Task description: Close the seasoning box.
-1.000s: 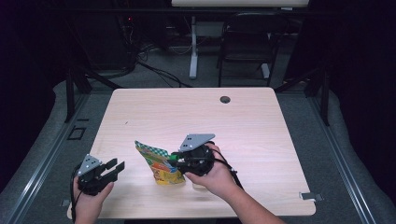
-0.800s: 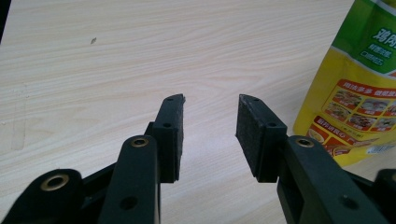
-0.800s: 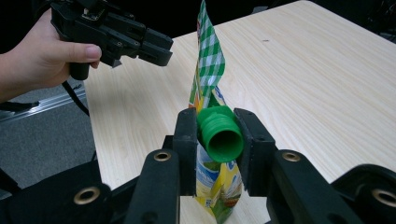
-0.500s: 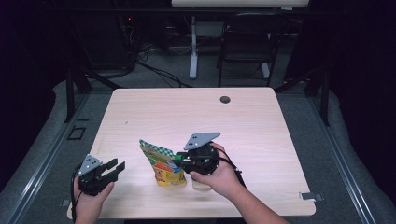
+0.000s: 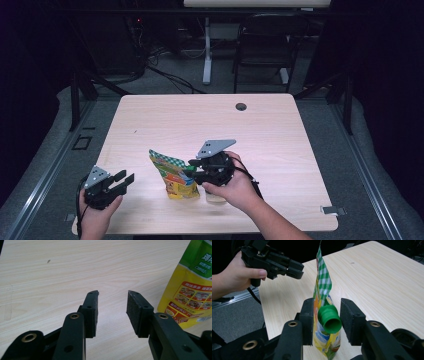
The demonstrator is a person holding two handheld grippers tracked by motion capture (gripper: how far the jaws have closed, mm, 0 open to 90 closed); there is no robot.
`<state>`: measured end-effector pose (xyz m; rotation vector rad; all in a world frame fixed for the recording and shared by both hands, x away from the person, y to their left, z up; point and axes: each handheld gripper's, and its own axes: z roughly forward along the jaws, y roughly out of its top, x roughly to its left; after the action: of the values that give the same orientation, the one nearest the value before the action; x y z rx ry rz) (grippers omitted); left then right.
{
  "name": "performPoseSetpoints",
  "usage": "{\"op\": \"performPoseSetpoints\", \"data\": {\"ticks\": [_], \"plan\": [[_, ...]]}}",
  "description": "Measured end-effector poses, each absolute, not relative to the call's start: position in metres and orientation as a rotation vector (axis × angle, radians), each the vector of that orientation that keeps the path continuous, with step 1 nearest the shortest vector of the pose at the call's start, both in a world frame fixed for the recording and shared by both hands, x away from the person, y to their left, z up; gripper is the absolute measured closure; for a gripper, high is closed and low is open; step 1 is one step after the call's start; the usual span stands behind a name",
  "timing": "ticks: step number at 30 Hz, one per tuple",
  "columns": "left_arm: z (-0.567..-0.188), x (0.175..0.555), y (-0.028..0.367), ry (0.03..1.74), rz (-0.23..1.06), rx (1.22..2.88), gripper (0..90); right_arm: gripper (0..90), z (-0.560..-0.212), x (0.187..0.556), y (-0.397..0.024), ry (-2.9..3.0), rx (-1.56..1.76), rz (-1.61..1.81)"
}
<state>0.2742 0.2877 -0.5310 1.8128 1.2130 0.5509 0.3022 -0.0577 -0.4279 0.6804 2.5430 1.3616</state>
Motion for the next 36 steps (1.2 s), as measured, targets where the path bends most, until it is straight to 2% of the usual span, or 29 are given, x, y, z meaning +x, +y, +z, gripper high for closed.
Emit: {"op": "performPoseSetpoints", "data": {"ticks": [5, 26, 36], "plan": [[-0.531, 0.274, 0.287, 1.214, 0.549, 1.814, 61.5, 60.6, -0.418, 0.305, -0.053, 2.540, 0.667, 1.361], [-0.532, 0.275, 0.288, 1.212, 0.544, 1.814, 61.4, 58.0, -0.386, 0.328, -0.016, 2.584, 0.609, 1.291], [-0.532, 0.276, 0.287, 1.212, 0.543, 1.828, 61.4, 63.5, -0.384, 0.340, 0.006, 2.662, 0.608, 1.220]]}}
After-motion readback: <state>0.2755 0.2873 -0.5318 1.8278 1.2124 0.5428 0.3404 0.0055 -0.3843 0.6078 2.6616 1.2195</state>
